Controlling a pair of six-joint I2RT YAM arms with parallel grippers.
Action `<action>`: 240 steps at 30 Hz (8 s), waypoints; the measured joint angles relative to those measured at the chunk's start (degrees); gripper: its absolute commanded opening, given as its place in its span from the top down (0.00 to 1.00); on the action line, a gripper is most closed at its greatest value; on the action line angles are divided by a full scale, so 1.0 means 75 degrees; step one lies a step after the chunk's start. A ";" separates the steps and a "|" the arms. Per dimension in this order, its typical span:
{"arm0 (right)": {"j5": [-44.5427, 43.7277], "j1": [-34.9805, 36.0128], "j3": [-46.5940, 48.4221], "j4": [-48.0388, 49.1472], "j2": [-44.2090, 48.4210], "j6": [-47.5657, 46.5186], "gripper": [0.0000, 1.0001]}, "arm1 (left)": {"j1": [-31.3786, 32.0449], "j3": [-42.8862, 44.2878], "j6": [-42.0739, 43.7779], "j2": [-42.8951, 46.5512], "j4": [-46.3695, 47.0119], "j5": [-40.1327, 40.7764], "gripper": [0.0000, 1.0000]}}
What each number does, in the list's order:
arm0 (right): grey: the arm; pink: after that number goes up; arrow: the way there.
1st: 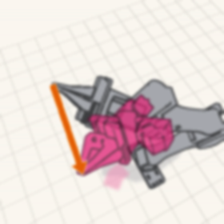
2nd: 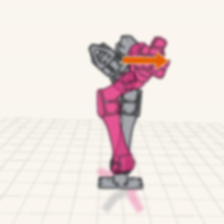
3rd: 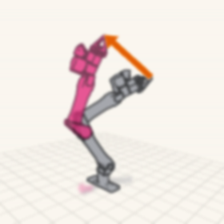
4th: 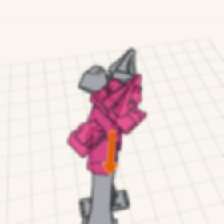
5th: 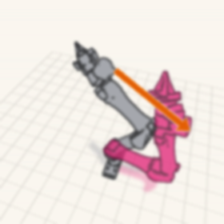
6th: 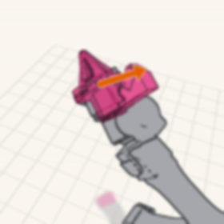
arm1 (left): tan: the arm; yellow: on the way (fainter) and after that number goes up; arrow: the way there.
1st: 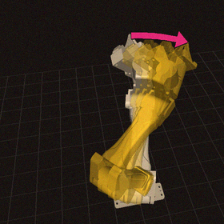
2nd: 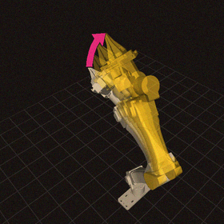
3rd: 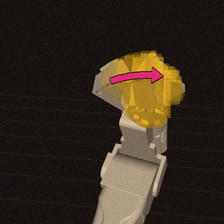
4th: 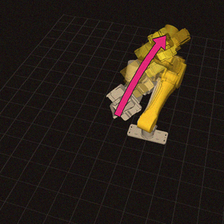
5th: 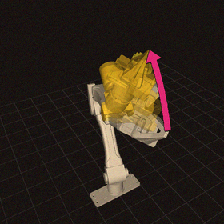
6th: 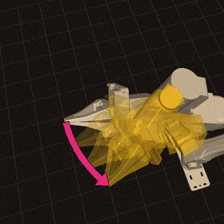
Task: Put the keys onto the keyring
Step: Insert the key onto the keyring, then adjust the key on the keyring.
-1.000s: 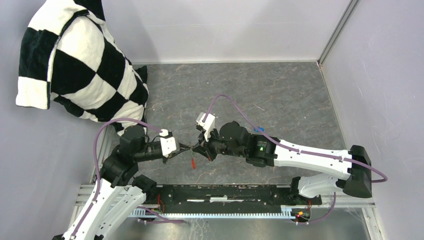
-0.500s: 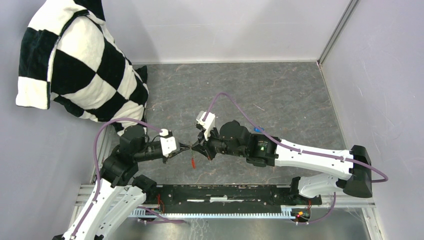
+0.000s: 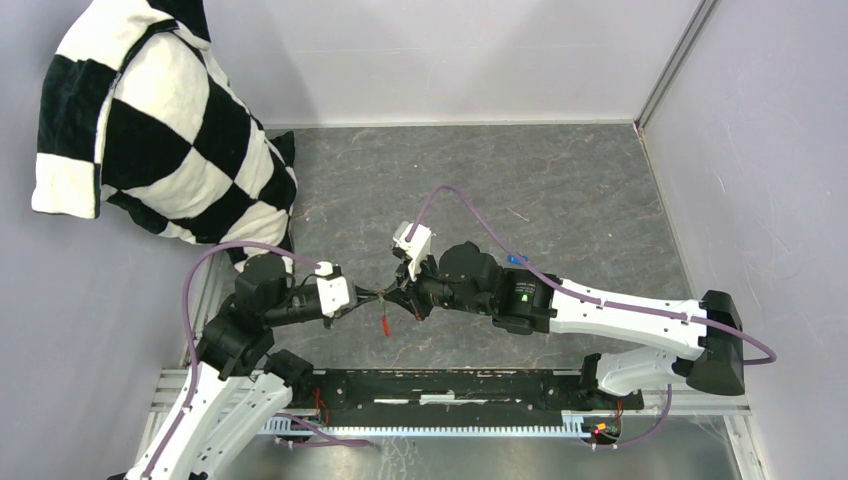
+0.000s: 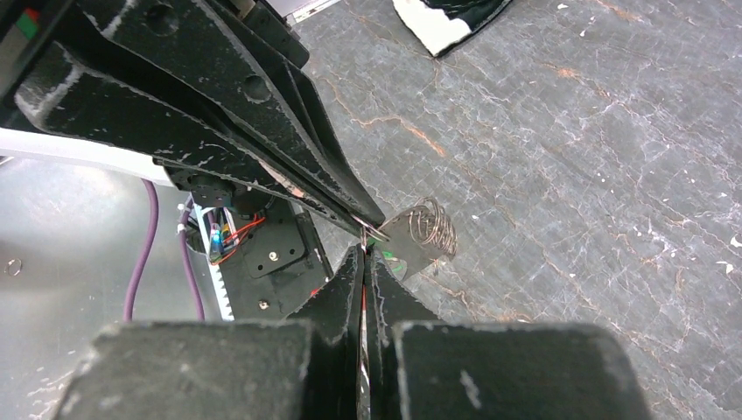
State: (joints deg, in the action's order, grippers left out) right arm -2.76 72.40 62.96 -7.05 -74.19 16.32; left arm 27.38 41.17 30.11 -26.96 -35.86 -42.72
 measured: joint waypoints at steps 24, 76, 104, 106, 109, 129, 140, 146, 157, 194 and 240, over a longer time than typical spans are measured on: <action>-0.0117 -0.0015 -0.0003 -0.0160 0.0149 0.0344 1.00 | -0.0006 -0.0012 0.0694 0.0347 0.0000 -0.0399 0.98; 0.2780 -0.0810 -0.0201 0.0114 0.1515 -0.1795 0.37 | -0.0003 0.0152 0.0236 0.0207 0.1081 -0.1990 0.98; 0.4607 -0.1174 -0.0192 0.0988 0.0772 -0.2416 0.60 | -0.0003 0.0408 0.0108 0.0055 0.0994 -0.2192 0.98; 0.4695 -0.1180 -0.0192 0.0994 0.0772 -0.2419 0.61 | -0.0003 0.0431 0.0108 0.0055 0.0979 -0.2194 0.98; 0.4791 -0.1224 -0.0195 0.0994 0.0769 -0.2422 0.61 | -0.0003 0.0440 0.0108 0.0055 0.0962 -0.2194 0.98; 0.4992 -0.1300 -0.0195 0.0985 0.0525 -0.2605 0.99 | -0.0003 0.0533 0.0079 -0.0023 0.0822 -0.2206 0.98; 0.4619 -0.1294 0.0586 -0.0510 0.0227 -0.2900 0.99 | 0.0003 0.0627 0.0495 -0.0289 0.0187 -0.2171 0.59; 0.4266 -0.1250 0.1309 -0.1833 -0.0297 -0.3261 0.99 | 0.0000 0.1113 0.1422 -0.1008 -0.0901 -0.2043 0.64; 0.3821 -0.1032 0.1923 -0.2929 -0.0769 -0.3617 0.99 | 0.0003 0.1221 0.1827 -0.1378 -0.1384 -0.1938 0.72; 0.4188 -0.1961 -0.0784 0.0903 0.1501 -0.0863 0.45 | 0.0003 0.0796 0.0006 -0.0542 0.0933 -0.1510 0.98; 0.4535 -0.2157 -0.2270 0.3838 0.1979 0.1329 0.33 | 0.0003 0.0708 -0.1466 -0.0425 0.2637 -0.1547 0.98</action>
State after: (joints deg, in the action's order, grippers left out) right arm 31.24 56.23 45.93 21.74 -59.35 26.28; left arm 27.40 46.48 19.11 -30.15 -16.08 -54.33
